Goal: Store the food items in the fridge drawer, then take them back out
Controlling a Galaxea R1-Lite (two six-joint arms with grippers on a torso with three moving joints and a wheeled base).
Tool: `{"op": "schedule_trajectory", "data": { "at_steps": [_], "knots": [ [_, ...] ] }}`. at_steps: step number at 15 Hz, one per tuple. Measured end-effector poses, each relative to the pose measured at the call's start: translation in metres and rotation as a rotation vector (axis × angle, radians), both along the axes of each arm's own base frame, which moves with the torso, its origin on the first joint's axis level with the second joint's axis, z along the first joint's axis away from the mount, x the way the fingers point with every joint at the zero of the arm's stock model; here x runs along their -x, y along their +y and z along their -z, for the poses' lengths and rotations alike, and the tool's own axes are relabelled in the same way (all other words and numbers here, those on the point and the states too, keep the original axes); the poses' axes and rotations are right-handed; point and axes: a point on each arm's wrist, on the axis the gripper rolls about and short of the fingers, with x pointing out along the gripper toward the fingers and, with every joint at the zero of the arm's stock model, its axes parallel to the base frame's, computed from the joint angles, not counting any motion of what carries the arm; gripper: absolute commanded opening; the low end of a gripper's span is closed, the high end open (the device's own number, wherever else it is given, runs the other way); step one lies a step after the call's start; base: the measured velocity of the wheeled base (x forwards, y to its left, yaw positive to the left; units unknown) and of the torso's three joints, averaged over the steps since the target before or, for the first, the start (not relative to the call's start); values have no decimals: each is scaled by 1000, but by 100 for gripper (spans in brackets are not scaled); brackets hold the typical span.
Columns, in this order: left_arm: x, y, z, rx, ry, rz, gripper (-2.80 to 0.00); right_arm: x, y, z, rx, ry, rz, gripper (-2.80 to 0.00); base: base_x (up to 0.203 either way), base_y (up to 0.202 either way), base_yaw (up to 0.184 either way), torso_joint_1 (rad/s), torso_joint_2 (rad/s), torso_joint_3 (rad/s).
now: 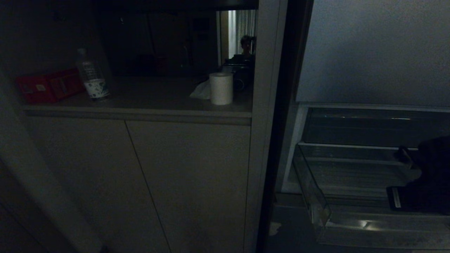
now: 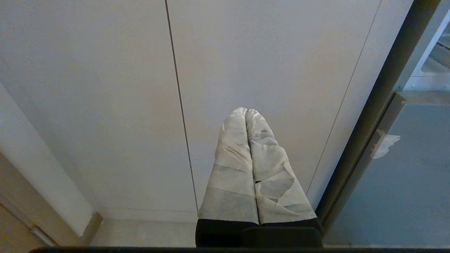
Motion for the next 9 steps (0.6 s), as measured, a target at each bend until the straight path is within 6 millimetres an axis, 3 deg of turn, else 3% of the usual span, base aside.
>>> {"op": "schedule_trajectory", "data": {
  "at_steps": [5,7,9],
  "knots": [
    [0,0,0,0,0,0,-280,-3,0,-27,-33,-192,39,-280,0,0,0,0,0,0],
    [0,0,0,0,0,0,-280,7,0,-34,-31,-232,36,-280,0,0,0,0,0,0],
    [0,0,0,0,0,0,-280,32,2,-46,-24,-292,25,-280,0,0,0,0,0,0]
  ]
}}
